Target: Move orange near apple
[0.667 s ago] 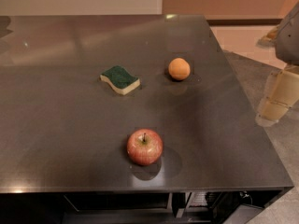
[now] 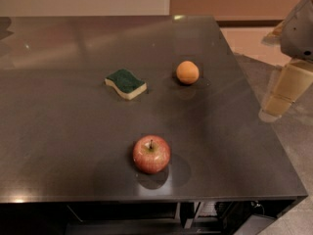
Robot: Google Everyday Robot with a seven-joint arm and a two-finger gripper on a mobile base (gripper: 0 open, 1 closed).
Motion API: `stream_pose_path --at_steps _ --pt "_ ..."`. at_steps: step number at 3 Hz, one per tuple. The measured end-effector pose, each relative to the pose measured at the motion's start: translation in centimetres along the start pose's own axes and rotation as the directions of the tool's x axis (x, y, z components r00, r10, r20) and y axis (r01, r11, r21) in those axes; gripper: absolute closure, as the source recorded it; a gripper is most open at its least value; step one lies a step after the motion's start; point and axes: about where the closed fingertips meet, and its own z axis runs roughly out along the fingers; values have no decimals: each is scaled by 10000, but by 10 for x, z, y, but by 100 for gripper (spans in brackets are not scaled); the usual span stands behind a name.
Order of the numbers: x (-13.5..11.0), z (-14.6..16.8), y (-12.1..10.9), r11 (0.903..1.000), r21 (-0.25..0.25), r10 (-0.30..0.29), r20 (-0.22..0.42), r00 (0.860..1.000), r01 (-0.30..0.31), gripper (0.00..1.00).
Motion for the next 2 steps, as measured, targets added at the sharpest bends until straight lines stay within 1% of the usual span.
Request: stream_pose_path --at_steps 1,2 --pt "-23 20 -25 9999 -77 98 466 9989 -95 0" --pt "-44 47 -46 9997 -158 185 803 9966 -173 0"
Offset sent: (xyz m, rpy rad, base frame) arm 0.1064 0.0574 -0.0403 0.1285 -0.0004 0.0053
